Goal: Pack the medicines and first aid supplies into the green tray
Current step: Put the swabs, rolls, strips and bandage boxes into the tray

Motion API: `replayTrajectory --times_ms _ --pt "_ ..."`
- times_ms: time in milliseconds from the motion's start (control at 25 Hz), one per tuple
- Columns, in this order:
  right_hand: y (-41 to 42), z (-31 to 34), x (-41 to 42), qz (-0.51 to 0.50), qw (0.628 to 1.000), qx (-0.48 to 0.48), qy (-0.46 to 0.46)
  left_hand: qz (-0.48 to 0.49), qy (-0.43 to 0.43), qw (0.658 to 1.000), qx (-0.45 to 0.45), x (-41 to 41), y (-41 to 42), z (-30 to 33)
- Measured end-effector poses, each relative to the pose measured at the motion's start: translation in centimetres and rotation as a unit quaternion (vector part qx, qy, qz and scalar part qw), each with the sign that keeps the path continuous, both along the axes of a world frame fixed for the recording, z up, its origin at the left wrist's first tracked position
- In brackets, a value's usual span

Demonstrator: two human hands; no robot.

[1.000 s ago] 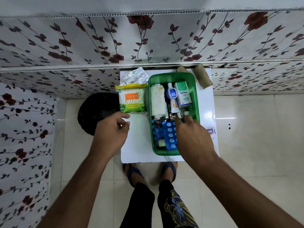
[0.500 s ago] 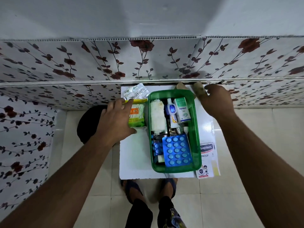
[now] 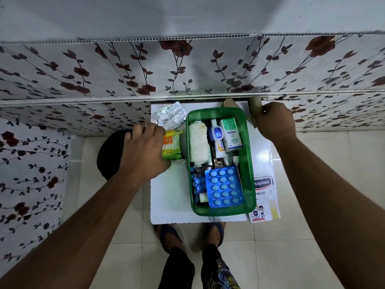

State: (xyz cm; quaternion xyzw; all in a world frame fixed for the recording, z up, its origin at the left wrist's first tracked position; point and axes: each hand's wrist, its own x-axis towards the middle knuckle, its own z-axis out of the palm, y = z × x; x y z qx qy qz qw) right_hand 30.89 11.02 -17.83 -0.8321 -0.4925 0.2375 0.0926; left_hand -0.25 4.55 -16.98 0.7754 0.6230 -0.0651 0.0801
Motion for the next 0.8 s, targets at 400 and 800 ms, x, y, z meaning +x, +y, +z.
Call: replayTrajectory --times_ms 400,800 --pt "-4.0 1.4 -0.7 -0.038 0.998 0.026 0.051 0.037 -0.042 0.996 -0.072 0.3 -0.3 -1.4" --pt "-6.5 4.5 0.4 -0.070 0.989 0.074 0.111 0.047 -0.077 0.996 -0.003 0.1 -3.5 7.7"
